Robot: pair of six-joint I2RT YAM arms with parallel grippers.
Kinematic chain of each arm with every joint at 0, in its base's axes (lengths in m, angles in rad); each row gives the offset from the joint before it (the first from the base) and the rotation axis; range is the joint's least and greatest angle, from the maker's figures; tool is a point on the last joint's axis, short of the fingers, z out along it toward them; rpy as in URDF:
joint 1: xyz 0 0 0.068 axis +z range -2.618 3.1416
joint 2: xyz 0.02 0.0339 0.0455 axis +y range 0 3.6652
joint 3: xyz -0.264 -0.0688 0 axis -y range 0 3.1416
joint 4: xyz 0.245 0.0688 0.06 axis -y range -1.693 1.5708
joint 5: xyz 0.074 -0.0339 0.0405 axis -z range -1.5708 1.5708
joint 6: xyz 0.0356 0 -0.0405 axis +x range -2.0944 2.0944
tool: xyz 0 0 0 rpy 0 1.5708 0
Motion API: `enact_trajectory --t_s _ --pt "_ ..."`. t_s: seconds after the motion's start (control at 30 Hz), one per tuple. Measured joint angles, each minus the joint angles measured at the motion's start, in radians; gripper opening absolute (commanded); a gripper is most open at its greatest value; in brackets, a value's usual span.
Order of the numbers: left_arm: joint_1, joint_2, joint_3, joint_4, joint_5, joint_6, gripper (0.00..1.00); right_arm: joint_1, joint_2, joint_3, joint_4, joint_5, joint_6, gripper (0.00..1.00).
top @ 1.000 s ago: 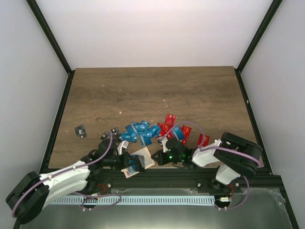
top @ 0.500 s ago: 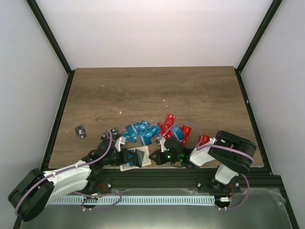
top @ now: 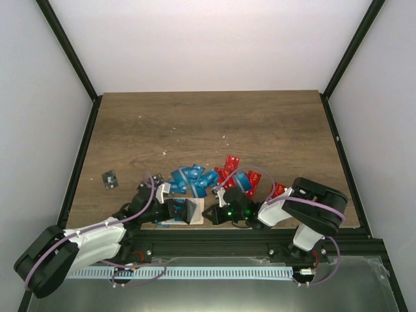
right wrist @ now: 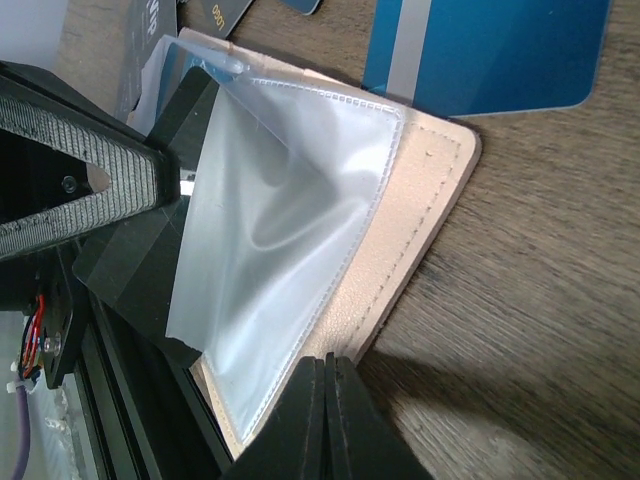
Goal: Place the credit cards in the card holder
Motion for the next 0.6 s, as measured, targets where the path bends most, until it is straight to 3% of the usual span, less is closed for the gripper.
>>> enact_trajectory --t_s 0.6 --pt "0.006 0.107 -0.017 0.156 -0.002 0.016 0.04 0.014 -0.008 0.0 -0.017 0.001 0.039 0.01"
